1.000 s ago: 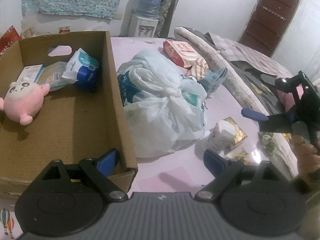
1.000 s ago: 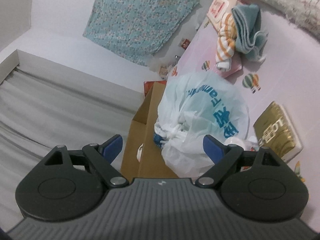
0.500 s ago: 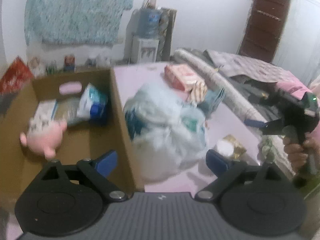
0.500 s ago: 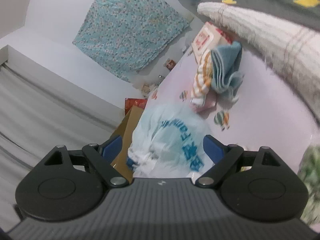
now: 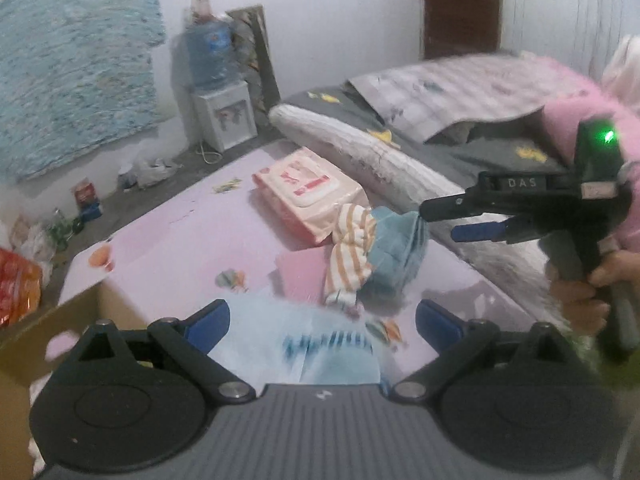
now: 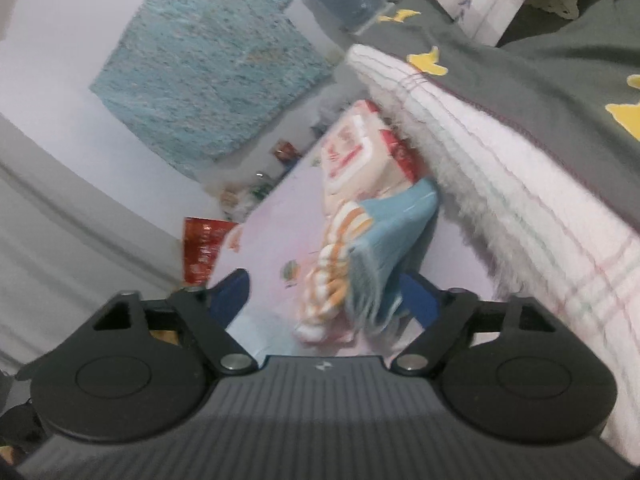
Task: Organize soft objects
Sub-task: 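Grasp the orange-striped cloth with the left tool while the right tool reaches the blue towel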
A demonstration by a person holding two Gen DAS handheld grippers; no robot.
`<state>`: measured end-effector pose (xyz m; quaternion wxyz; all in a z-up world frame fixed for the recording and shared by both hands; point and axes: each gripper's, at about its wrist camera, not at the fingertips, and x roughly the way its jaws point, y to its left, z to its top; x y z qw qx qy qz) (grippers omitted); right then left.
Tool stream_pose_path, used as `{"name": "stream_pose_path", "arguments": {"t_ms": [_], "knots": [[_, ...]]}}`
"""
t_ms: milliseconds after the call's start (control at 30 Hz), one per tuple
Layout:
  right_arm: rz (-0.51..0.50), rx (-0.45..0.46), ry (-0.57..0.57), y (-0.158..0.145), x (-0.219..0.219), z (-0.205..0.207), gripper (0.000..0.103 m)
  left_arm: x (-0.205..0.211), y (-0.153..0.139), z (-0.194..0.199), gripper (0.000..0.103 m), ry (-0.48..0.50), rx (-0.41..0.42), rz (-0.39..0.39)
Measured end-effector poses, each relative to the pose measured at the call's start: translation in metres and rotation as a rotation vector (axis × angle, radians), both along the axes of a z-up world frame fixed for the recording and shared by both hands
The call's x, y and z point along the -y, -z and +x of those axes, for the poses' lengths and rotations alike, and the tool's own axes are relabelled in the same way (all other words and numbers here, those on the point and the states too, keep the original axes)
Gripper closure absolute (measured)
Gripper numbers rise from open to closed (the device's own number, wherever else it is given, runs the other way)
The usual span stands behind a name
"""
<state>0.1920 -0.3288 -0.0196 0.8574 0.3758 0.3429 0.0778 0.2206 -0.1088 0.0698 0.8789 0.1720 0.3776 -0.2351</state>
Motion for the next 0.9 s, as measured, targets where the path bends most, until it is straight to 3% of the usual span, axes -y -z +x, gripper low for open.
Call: {"name": "stream_pose_path", "arguments": {"t_ms": [100, 300, 467, 567, 633, 767, 900], "knots": [[-0.079, 0.023, 0.008, -0.001, 0.005, 0.011, 0.032, 0.031, 0.03, 0.034, 0.008, 0.009, -0.031, 0.037], [-0.102, 0.046, -0.013, 0.003, 0.021, 0.021, 0.05, 0.075, 0.081, 0.086, 0.024, 0.002, -0.079, 0.095], [-0.089, 0.068, -0.024, 0.005, 0.031, 0.023, 0.05, 0.088, 0.105, 0.114, 0.036, -0.039, -0.151, 0.102], [-0.098, 0.075, -0.032, 0.003, 0.032, 0.024, 0.049, 0.086, 0.113, 0.127, 0.042, -0.084, -0.202, 0.063], [-0.107, 0.077, -0.036, 0.001, 0.03, 0.023, 0.049, 0.082, 0.113, 0.131, 0.055, -0.101, -0.232, 0.025], [-0.146, 0.097, -0.056, -0.011, 0.024, 0.023, 0.047, 0.072, 0.109, 0.132, 0.059, -0.123, -0.258, -0.047], [-0.195, 0.099, -0.105, -0.022, 0.013, 0.03, 0.037, 0.053, 0.101, 0.134, 0.06, -0.184, -0.31, -0.138]]}}
